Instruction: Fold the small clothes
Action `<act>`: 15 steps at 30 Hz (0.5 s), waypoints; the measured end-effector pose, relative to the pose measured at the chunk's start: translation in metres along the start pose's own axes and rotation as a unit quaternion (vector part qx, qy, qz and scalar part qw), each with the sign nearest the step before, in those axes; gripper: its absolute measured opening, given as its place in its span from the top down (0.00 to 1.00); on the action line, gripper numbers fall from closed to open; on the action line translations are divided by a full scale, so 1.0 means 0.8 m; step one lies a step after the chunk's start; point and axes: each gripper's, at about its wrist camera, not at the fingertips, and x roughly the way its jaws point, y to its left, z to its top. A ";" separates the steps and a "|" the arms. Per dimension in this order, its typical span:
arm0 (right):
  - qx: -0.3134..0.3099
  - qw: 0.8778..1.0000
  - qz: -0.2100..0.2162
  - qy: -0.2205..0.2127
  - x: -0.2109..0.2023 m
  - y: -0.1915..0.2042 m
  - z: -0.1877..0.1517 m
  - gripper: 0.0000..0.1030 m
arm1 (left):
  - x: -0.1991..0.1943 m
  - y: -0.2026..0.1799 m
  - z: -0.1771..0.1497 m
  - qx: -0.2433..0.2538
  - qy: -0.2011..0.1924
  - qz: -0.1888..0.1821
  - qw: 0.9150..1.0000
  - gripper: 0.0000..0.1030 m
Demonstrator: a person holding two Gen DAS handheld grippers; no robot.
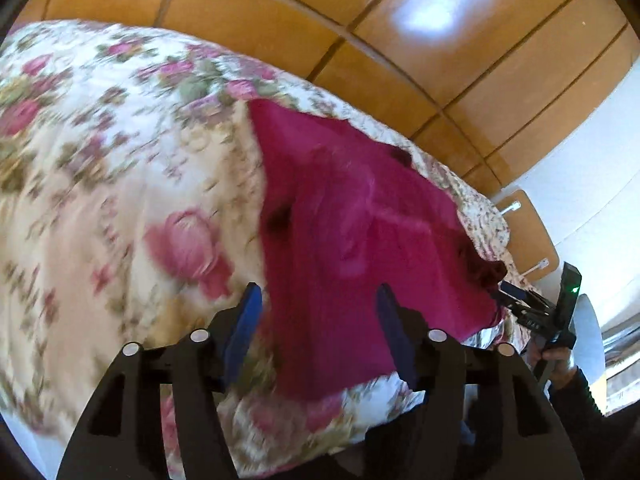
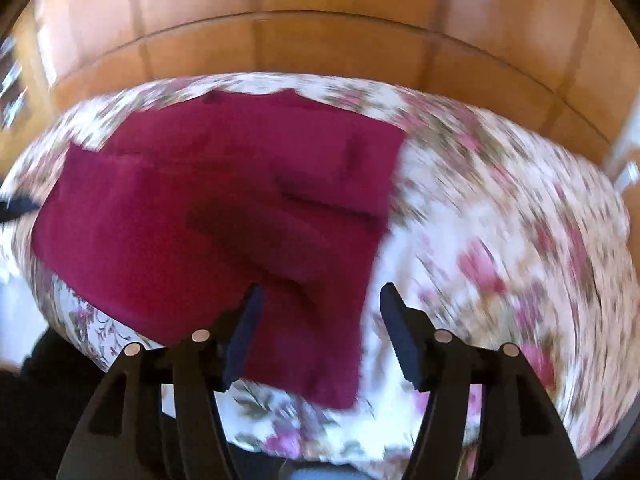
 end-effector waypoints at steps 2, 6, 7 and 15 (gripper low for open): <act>-0.036 0.999 -0.006 -0.006 0.009 0.015 0.008 0.41 | 0.015 -0.008 0.014 0.022 0.005 0.002 1.000 0.44; -0.063 0.998 -0.004 -0.002 0.027 0.020 0.028 0.83 | 0.039 -0.009 0.036 0.025 0.012 -0.007 1.000 0.44; -0.062 0.998 -0.007 -0.002 0.026 0.016 0.030 0.89 | 0.043 -0.008 0.040 0.024 0.013 -0.014 1.000 0.44; 0.068 0.996 0.031 -0.038 -0.024 -0.054 0.044 0.92 | 0.034 -0.028 0.058 0.050 -0.014 -0.037 0.998 0.90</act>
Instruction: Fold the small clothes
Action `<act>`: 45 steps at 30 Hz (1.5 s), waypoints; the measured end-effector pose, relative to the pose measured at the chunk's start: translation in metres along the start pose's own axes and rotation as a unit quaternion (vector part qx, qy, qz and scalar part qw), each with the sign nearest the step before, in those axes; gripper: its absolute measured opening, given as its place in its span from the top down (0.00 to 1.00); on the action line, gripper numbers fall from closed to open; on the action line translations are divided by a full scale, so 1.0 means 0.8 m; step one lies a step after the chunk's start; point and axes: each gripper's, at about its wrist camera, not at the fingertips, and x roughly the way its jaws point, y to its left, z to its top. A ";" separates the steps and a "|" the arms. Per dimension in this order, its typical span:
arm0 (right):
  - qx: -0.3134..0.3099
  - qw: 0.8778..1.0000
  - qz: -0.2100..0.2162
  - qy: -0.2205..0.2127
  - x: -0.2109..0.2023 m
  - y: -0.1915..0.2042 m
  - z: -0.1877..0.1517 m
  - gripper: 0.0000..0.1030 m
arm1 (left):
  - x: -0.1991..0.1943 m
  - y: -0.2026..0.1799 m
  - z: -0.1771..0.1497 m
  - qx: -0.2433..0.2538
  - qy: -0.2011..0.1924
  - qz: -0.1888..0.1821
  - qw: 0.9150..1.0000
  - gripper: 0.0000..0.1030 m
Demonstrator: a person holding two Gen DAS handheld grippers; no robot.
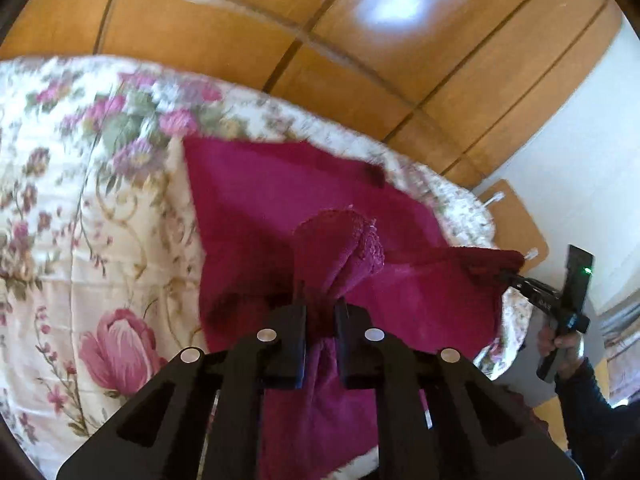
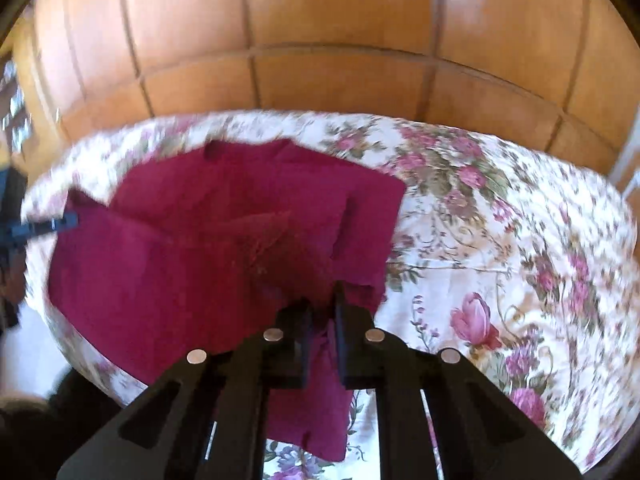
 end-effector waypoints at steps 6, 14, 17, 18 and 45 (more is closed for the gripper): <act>0.076 0.995 0.033 -0.047 -0.018 -0.033 0.043 0.93 | -0.042 -0.023 0.032 0.028 -0.061 0.011 0.998 0.90; 0.149 0.988 0.027 -0.040 0.072 -0.079 0.125 0.94 | 0.010 0.006 0.113 0.010 -0.078 0.082 0.994 0.90; 0.167 0.986 0.016 -0.019 0.115 -0.092 0.138 0.94 | 0.040 0.020 0.133 0.005 -0.065 0.113 0.992 0.90; 0.177 0.984 0.014 -0.008 0.134 -0.096 0.141 0.94 | 0.052 0.026 0.139 0.004 -0.059 0.128 0.990 0.90; 0.155 0.988 -0.007 -0.010 0.094 -0.052 0.037 0.31 | -0.011 0.071 -0.012 -0.081 -0.010 0.071 0.994 0.45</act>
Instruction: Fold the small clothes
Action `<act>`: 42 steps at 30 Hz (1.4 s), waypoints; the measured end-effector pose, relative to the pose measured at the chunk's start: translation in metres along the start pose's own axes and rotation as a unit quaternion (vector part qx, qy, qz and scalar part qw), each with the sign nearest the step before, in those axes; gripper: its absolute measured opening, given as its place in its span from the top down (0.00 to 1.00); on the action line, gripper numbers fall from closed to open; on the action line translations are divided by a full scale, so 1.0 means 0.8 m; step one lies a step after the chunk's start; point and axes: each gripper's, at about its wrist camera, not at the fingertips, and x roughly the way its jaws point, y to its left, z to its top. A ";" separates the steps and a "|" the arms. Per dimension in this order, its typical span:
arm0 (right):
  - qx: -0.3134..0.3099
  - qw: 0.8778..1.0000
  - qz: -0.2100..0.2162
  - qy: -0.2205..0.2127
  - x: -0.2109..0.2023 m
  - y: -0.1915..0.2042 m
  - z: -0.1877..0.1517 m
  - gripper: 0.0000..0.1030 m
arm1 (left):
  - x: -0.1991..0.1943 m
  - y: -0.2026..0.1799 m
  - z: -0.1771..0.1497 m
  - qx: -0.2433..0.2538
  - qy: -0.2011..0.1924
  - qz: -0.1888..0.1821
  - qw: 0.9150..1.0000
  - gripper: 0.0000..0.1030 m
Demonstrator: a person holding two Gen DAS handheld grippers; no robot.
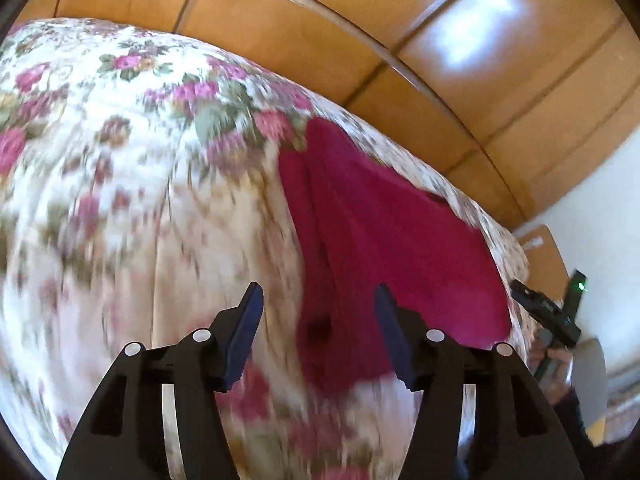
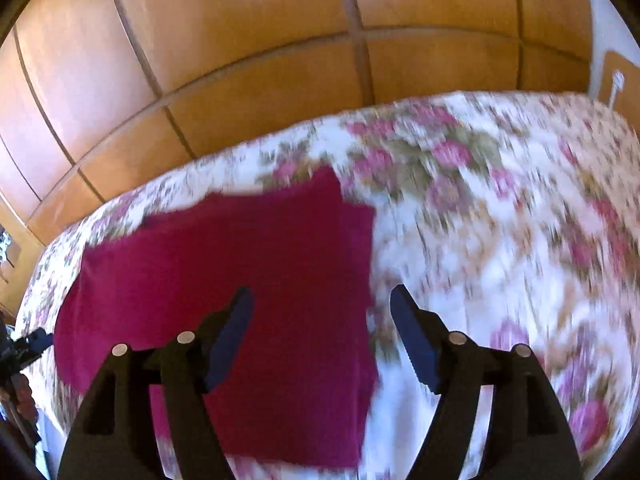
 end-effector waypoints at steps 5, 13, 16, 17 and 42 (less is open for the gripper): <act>0.039 0.999 0.019 0.027 -0.020 -0.032 -0.054 0.31 | 0.005 -0.019 -0.042 0.050 0.003 -0.008 0.999 0.45; 0.108 0.991 0.075 0.039 -0.023 -0.068 -0.077 0.49 | 0.041 -0.026 -0.035 0.064 0.034 -0.020 0.997 0.78; 0.090 0.991 0.079 0.062 -0.007 -0.059 -0.076 0.84 | 0.038 -0.029 -0.033 0.083 0.036 0.011 0.996 0.93; 0.077 0.991 0.075 0.076 0.000 -0.054 -0.076 0.89 | 0.037 -0.030 -0.033 0.089 0.039 0.023 0.995 0.93; -0.058 0.998 -0.019 0.005 -0.064 0.001 -0.056 0.37 | -0.037 -0.050 -0.024 0.107 -0.036 0.146 0.983 0.83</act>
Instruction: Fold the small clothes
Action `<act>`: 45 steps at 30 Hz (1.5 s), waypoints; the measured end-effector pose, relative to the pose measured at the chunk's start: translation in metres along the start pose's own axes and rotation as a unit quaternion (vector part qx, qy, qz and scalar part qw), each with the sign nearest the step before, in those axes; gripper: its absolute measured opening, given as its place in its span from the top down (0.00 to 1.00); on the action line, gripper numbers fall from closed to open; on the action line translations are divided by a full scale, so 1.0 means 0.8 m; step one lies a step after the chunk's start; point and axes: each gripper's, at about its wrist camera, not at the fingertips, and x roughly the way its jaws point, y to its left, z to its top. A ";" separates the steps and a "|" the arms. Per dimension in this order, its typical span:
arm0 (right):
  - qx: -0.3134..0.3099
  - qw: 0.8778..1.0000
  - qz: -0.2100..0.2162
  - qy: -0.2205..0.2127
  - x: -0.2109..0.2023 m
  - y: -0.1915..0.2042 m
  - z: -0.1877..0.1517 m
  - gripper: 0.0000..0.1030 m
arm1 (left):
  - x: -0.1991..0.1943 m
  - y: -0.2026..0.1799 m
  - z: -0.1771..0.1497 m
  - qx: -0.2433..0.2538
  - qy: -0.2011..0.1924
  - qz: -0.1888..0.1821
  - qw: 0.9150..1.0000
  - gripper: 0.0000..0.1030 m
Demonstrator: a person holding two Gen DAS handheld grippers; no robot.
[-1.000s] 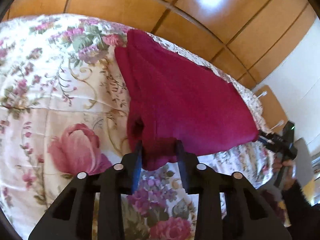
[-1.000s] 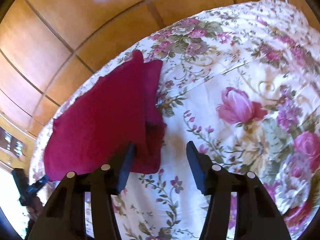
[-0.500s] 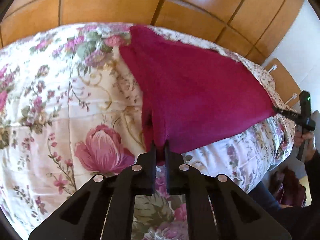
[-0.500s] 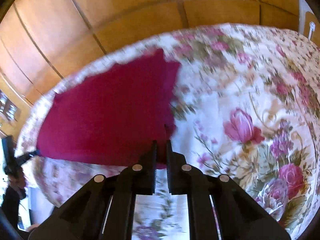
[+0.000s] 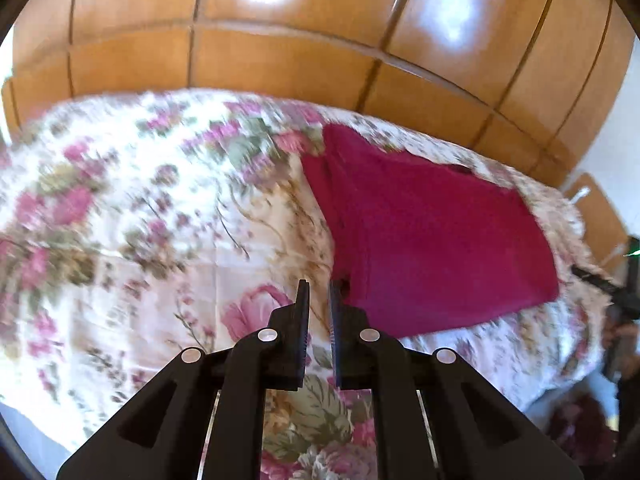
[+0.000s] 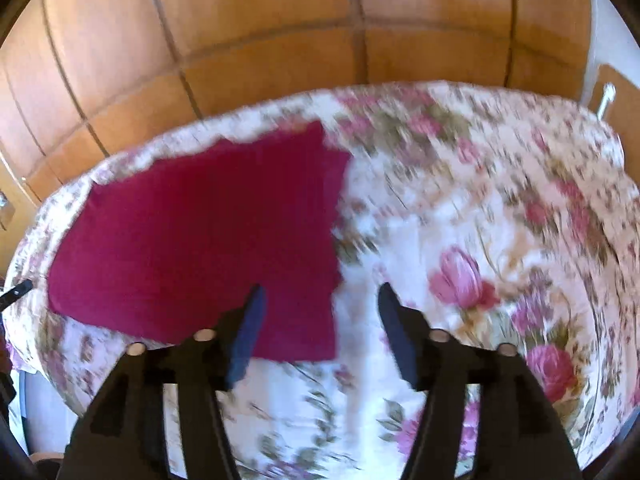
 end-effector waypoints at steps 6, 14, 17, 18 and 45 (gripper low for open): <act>-0.037 0.999 0.028 -0.026 0.021 0.074 0.027 0.22 | -0.004 -0.050 0.011 0.040 -0.045 0.061 0.996 0.49; -0.038 0.999 0.001 -0.009 0.098 0.109 0.038 0.18 | 0.007 -0.081 0.014 0.058 -0.047 0.069 0.995 0.49; -0.030 0.999 -0.015 0.001 0.128 0.100 0.022 0.11 | 0.012 -0.086 0.013 0.062 -0.043 0.072 0.995 0.49; -0.025 1.000 -0.011 -0.009 0.134 0.096 0.015 0.09 | 0.015 -0.086 0.013 0.063 -0.040 0.072 0.995 0.49; -0.028 0.998 -0.005 -0.060 0.135 0.098 -0.001 0.04 | 0.042 0.013 0.051 -0.117 -0.014 0.005 0.993 0.42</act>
